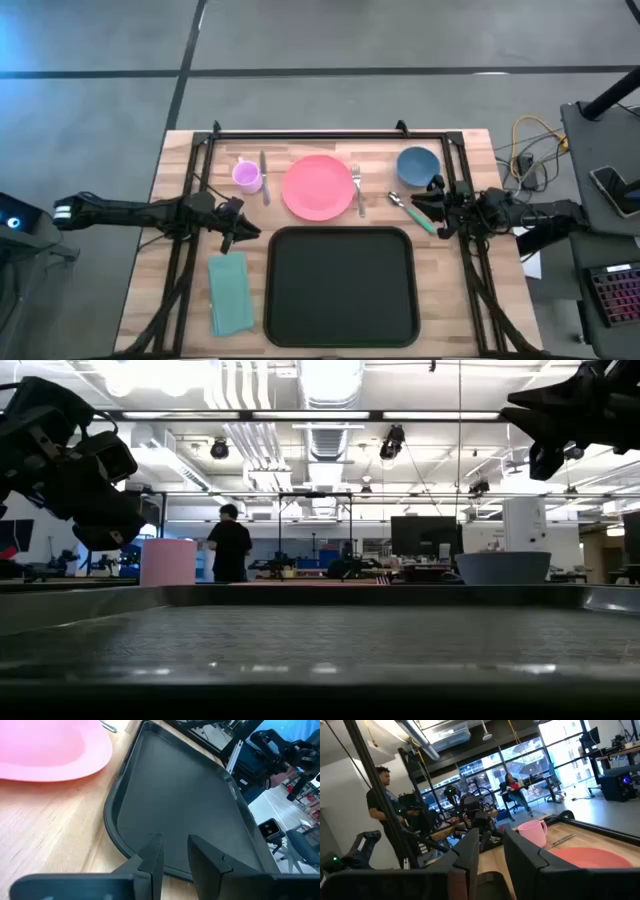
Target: Set up tray
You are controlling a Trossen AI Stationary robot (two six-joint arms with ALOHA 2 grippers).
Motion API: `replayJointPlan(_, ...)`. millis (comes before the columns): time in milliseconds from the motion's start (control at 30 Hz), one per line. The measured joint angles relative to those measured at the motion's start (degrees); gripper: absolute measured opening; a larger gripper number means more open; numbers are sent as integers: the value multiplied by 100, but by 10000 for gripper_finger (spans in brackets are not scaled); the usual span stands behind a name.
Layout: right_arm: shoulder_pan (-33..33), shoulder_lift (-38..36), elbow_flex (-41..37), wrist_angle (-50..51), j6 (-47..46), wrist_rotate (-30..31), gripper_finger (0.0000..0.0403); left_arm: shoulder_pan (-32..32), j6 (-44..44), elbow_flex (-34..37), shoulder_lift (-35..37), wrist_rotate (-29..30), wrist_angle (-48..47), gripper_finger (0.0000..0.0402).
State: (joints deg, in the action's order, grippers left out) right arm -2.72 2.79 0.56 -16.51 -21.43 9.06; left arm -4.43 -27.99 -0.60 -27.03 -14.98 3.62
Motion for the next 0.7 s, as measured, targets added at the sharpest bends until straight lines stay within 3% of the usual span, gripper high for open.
replayJointPlan(333, -2, -1, 0, 0, 0, 1, 68, 1, 0, -2, -1, -2, 0, 68)
replayJointPlan(700, -1, 0, 0, 0, 0, 1, 81, 2, 0, -2, -2, -2, 1, 68)
